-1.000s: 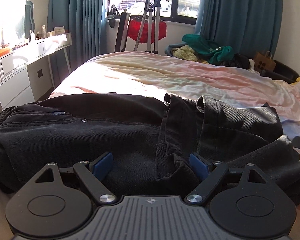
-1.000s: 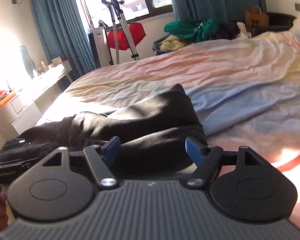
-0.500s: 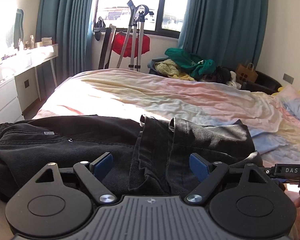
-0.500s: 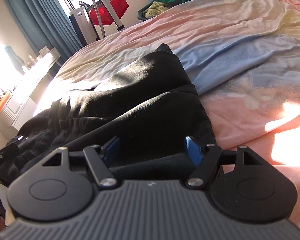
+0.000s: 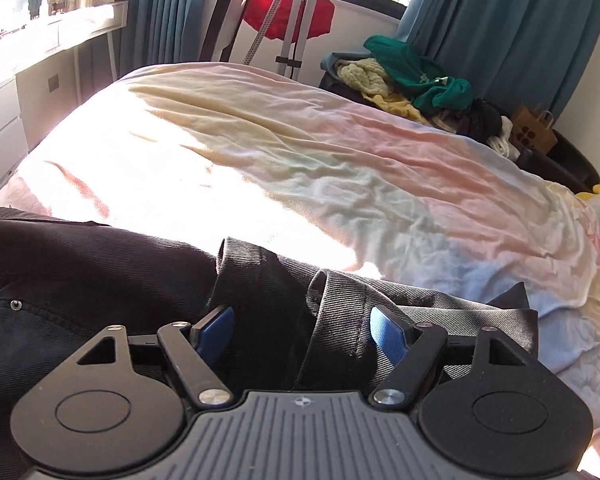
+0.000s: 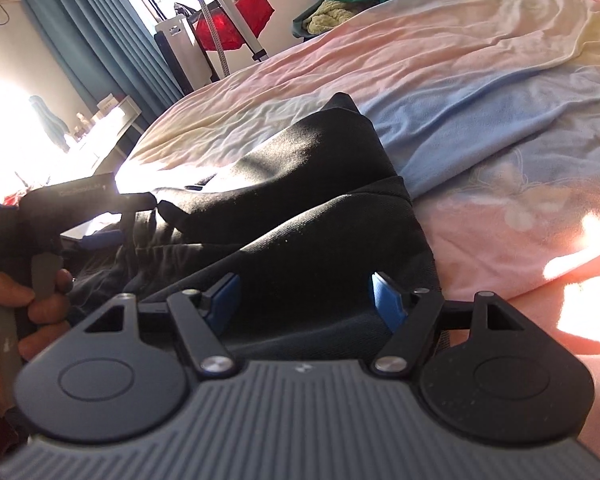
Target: Fold clothes
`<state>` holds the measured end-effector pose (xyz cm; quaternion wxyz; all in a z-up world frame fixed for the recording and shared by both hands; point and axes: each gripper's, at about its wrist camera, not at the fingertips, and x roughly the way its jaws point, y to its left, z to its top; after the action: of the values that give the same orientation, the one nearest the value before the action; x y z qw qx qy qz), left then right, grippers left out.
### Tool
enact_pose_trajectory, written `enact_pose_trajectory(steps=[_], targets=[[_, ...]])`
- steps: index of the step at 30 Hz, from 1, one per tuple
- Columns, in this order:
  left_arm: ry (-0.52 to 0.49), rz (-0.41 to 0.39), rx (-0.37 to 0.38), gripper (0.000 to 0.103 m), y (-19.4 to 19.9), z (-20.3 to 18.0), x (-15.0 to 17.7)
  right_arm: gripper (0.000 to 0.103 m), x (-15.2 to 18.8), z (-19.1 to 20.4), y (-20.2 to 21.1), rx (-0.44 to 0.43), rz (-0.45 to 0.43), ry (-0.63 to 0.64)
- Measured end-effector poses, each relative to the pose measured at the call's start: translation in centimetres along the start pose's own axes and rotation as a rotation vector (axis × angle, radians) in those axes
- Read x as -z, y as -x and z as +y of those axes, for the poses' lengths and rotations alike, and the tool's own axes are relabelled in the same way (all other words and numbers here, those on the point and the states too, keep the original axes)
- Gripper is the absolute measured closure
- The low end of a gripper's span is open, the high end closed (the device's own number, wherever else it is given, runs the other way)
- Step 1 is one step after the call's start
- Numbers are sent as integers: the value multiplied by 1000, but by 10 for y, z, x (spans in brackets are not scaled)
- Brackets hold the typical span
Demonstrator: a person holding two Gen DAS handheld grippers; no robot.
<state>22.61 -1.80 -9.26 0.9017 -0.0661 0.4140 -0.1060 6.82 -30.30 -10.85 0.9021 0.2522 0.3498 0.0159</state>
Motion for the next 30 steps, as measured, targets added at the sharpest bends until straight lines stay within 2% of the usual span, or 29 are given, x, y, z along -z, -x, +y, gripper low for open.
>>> enact_pose_trajectory(steps=[2, 5, 7, 10, 15, 17, 19, 24, 28, 30], targets=[[-33, 26, -10, 29, -9, -5, -1, 30, -1, -3, -2, 3, -4, -7], [-87, 62, -22, 48, -20, -12, -3, 30, -2, -7, -5, -4, -10, -26], [-141, 75, -17, 99, -22, -20, 0, 30, -2, -6, -6, 0, -11, -27], [-221, 22, -45, 100, -13, -30, 1, 30, -3, -4, -8, 10, -15, -12], [-161, -14, -71, 101, 6, -21, -16, 30, -3, -2, -2, 39, -55, 7], [-164, -1, -199, 103, -4, -15, -14, 30, -5, 0, -2, 64, -71, 35], [-141, 35, -254, 103, -18, -2, -8, 30, -5, 2, -6, 87, -66, 60], [-58, -10, -182, 101, -11, 27, 5, 30, 0, 2, -20, 100, -31, 104], [-62, -10, -155, 93, 9, 36, 10, 28, 1, 5, -25, 115, -30, 126], [-61, -19, -136, 84, 28, 43, 13, 28, 1, 5, -25, 115, -35, 127]])
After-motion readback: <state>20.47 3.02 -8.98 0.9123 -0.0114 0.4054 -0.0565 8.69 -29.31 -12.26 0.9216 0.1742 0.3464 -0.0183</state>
